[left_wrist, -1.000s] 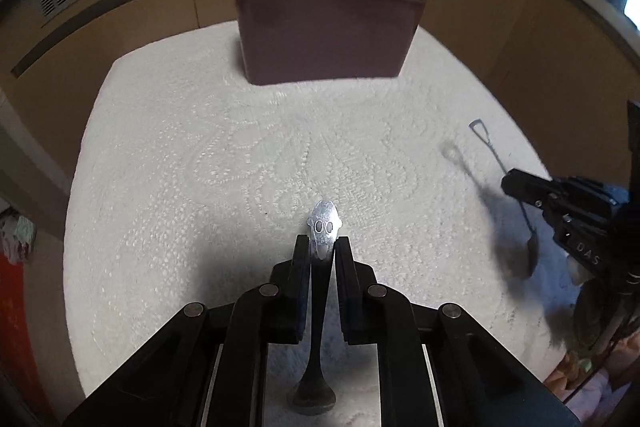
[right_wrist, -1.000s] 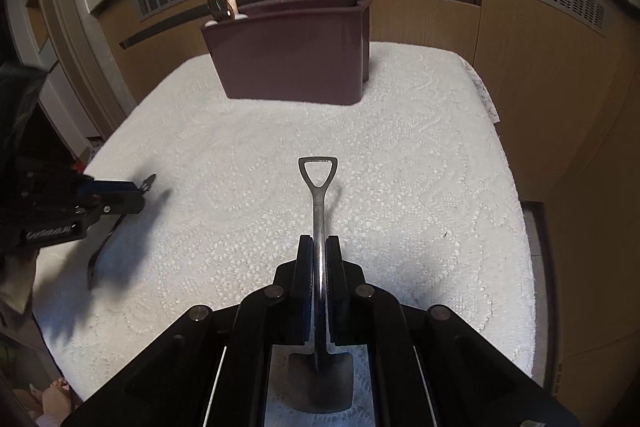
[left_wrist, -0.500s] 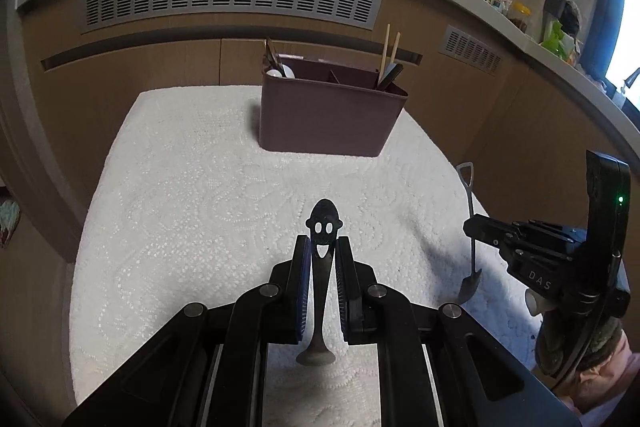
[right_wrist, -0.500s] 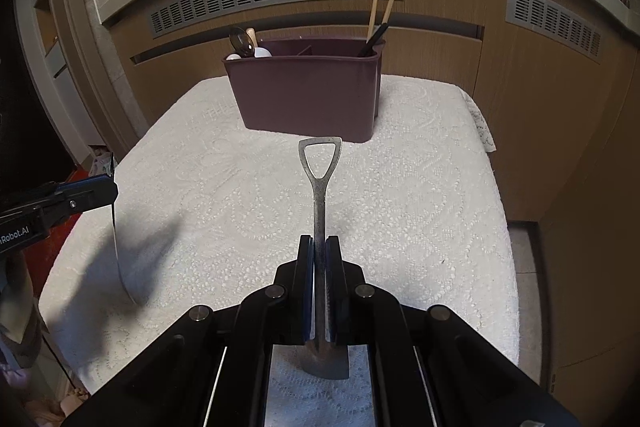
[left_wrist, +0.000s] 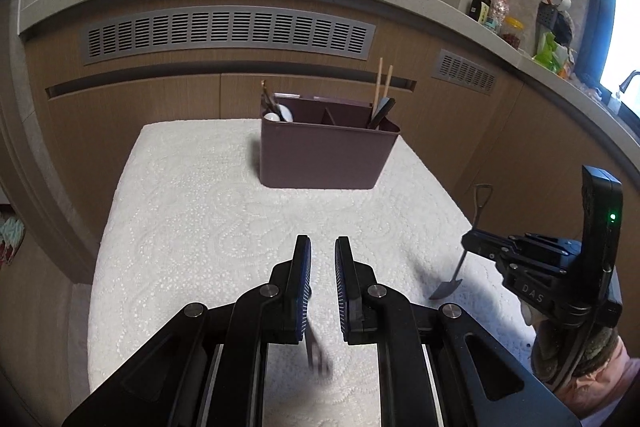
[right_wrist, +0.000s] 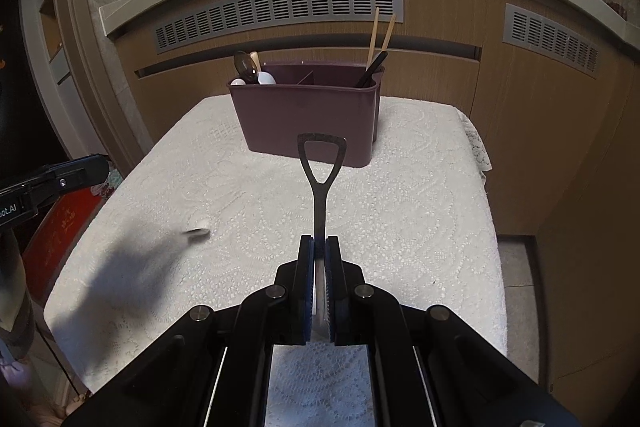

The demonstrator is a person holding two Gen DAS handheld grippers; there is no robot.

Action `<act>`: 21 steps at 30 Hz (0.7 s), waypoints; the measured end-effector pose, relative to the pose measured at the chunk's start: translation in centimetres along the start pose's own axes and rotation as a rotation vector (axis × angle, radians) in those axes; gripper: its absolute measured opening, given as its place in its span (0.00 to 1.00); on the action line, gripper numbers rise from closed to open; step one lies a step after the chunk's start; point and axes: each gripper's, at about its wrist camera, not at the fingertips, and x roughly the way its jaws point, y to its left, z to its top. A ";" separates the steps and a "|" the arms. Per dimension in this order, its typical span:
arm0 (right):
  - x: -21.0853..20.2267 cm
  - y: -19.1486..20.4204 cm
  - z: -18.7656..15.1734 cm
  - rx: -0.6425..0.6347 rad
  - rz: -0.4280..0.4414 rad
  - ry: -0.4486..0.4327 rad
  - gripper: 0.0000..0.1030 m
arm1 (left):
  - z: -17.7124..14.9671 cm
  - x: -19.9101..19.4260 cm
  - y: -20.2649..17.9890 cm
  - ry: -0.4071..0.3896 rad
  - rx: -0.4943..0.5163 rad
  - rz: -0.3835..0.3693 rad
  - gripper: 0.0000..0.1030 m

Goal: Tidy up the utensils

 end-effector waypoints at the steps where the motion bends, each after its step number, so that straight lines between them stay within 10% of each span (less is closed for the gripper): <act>1: -0.1 0.0 0.0 0.000 -0.001 0.000 0.05 | 0.0 0.0 0.1 0.008 -0.003 0.003 0.12; 5: 0.1 0.0 -0.1 -0.002 -0.001 0.004 0.05 | -0.3 1.3 0.7 0.096 -0.004 -0.012 0.15; 11: 0.1 -0.2 -0.1 0.002 0.002 -0.002 0.05 | -2.7 7.4 0.3 0.285 0.000 0.036 0.48; 19: 0.0 -0.5 -0.2 0.004 0.004 -0.009 0.05 | -4.1 12.9 -0.4 0.350 0.040 0.132 0.48; 21: 0.1 -0.7 -0.1 0.012 0.010 -0.010 0.05 | -4.3 12.9 -0.9 0.318 0.074 0.166 0.31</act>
